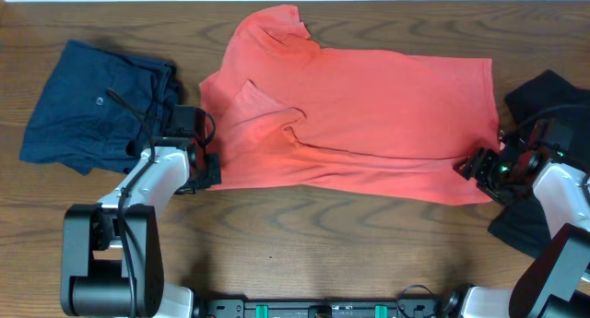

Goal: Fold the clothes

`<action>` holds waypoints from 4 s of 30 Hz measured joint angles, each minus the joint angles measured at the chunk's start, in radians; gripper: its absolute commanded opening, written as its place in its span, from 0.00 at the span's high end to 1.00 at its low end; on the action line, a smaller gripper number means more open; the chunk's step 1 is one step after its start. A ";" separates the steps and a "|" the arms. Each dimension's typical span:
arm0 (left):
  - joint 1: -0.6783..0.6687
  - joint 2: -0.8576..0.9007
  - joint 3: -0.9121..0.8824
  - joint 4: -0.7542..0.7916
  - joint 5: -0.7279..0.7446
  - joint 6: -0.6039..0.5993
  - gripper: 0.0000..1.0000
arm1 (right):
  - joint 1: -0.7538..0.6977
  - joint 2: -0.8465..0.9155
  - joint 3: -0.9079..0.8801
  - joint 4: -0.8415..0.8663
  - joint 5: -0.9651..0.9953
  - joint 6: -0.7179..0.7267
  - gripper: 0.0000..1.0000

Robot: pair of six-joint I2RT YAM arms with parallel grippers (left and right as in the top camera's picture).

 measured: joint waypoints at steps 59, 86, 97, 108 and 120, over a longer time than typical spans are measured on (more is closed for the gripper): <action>0.014 0.000 -0.001 -0.008 -0.052 0.000 0.93 | 0.005 0.077 -0.117 0.322 -0.030 0.235 0.79; 0.014 0.000 -0.001 -0.001 -0.053 0.000 0.93 | 0.005 0.114 -0.121 0.499 -0.137 0.324 0.86; 0.014 0.000 -0.001 0.001 -0.056 0.000 0.93 | 0.005 0.114 -0.121 0.511 -0.140 0.385 0.99; 0.015 0.000 -0.002 0.006 -0.056 0.000 0.89 | 0.005 0.112 -0.123 0.792 -0.147 0.475 0.45; 0.020 0.000 -0.002 0.009 -0.071 -0.003 0.72 | -0.009 0.112 -0.123 0.482 -0.178 0.291 0.57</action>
